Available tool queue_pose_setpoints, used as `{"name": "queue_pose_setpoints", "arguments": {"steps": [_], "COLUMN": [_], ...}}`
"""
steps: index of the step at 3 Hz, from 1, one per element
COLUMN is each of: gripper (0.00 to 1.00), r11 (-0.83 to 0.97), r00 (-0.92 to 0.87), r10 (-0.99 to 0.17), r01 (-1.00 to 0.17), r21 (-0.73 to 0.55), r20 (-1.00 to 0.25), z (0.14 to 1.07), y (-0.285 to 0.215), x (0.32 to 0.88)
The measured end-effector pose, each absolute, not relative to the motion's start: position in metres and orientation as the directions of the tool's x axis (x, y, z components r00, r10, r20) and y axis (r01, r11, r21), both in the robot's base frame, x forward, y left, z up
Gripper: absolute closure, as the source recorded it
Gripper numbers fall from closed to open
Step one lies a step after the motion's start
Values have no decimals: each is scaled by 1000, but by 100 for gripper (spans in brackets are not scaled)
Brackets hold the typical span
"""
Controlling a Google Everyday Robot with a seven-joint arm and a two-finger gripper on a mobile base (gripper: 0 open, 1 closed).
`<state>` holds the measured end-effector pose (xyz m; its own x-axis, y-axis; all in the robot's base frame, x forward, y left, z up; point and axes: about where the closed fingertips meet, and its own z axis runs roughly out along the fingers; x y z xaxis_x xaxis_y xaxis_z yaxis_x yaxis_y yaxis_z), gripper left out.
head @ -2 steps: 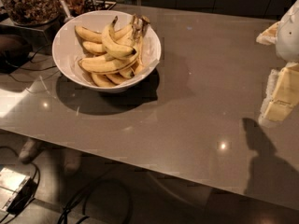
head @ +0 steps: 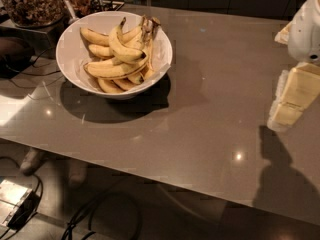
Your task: Pick banana from white bowl
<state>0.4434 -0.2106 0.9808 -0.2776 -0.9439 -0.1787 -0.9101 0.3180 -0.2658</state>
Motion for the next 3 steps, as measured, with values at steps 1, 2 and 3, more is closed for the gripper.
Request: {"name": "queue_pose_setpoints", "arguments": {"steps": [1, 2, 3], "gripper": [0, 0, 0], "r11": [378, 410, 403], "r00": [-366, -413, -399], "r10": [-925, -909, -913], "r01": [-878, -855, -849], "r21": [-292, -317, -342], "r20": [-99, -62, -87], "z": [993, 1001, 1007], "y": [-192, -154, -139], "x": [468, 505, 515]}}
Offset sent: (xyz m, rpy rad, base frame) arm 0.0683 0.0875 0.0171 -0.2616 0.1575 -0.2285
